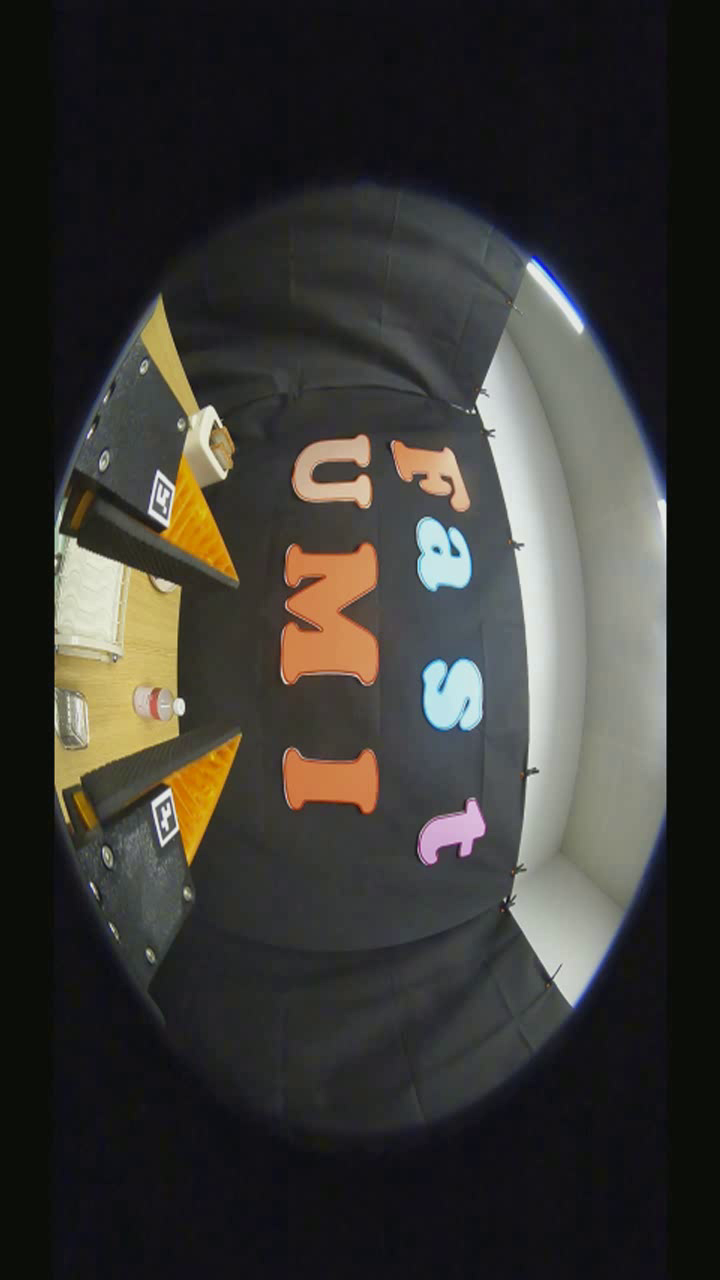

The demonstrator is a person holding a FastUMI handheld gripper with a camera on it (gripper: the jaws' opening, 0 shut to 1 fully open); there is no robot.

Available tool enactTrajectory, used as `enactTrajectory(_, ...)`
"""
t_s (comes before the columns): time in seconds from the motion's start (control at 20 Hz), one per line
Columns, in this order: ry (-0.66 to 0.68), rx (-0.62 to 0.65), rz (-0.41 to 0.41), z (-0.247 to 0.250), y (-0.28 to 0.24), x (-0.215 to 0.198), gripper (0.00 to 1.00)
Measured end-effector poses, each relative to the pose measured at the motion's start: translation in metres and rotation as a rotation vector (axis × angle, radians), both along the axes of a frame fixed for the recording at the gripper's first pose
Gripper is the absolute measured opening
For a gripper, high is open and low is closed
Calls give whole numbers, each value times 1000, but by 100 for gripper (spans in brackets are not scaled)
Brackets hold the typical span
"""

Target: Take the plate from the dish rack, then take the spoon from the basket and place it into the plate.

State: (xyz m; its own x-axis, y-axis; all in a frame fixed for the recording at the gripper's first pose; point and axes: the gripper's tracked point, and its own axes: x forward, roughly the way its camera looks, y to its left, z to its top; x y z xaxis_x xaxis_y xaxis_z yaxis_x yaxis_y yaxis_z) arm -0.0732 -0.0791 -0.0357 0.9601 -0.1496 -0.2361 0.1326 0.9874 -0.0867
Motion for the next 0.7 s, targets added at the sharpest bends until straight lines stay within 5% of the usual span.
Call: enactTrajectory(0.7,-1,-45,-49,5,40,15,91)
